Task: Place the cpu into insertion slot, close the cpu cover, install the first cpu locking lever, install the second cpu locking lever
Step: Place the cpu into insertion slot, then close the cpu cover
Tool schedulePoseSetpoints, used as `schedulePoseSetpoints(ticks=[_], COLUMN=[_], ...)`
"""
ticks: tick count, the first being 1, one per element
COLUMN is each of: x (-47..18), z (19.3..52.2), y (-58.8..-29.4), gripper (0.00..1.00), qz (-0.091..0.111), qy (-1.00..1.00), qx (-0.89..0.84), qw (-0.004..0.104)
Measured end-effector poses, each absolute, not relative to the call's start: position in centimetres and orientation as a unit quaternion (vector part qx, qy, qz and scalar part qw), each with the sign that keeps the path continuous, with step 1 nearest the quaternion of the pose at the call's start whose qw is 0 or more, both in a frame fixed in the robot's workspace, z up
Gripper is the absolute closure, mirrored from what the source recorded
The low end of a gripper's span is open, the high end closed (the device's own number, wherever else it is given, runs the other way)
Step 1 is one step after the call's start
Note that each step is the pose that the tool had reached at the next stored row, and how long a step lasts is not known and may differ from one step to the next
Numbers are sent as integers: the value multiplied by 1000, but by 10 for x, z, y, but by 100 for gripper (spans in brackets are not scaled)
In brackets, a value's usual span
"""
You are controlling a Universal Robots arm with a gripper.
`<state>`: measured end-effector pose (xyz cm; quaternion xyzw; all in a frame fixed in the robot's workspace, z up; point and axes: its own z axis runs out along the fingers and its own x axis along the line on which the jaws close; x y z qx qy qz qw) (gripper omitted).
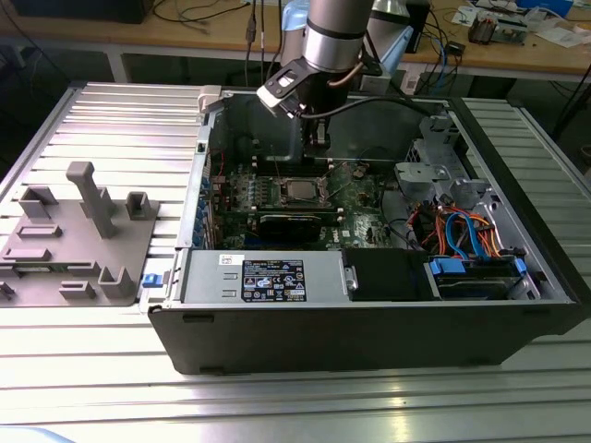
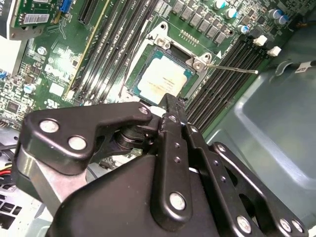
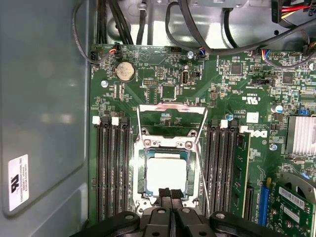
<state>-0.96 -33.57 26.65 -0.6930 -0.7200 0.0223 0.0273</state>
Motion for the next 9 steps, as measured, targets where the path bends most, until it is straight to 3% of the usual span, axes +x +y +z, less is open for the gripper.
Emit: schedulePoseSetpoints(ticks=[9], x=[-10], z=[266], y=[-336], gripper=[89], qz=[22], qy=[-720], qx=[-693], qw=[28])
